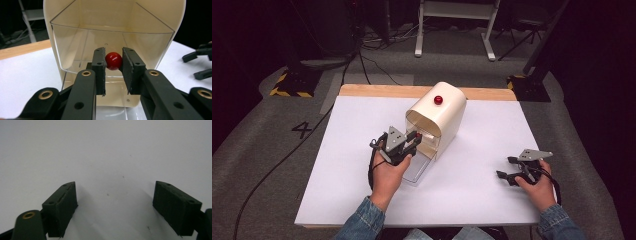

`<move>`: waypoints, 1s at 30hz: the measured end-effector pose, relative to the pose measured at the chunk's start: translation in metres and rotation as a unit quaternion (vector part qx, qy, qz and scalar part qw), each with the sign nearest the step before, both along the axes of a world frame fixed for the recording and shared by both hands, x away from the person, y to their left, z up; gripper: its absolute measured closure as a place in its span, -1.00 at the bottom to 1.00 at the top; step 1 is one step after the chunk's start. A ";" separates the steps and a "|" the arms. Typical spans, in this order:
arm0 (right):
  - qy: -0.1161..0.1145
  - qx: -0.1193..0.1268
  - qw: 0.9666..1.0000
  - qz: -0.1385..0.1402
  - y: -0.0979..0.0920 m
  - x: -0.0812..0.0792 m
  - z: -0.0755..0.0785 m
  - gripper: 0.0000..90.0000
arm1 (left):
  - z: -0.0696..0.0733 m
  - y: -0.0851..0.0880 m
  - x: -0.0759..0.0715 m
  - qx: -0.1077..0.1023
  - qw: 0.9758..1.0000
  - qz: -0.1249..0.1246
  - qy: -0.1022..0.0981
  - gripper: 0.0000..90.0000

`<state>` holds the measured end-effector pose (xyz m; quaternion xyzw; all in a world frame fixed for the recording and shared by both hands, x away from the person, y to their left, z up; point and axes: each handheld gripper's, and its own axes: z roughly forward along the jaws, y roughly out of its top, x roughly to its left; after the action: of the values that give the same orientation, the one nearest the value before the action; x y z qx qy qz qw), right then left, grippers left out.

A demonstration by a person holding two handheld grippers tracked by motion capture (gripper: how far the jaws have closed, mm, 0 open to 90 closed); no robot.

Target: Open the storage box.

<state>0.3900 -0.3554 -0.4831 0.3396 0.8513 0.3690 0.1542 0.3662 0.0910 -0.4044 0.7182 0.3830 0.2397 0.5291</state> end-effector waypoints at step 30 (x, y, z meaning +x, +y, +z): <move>0.001 0.001 1.000 0.000 0.000 0.000 0.000 -0.57 | 0.007 0.029 -0.051 0.018 1.000 -0.002 0.003 0.64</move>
<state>0.3901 -0.3556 -0.4830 0.3399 0.8512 0.3695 0.1529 0.3150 0.1200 -0.3974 0.7288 0.3789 0.2436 0.5157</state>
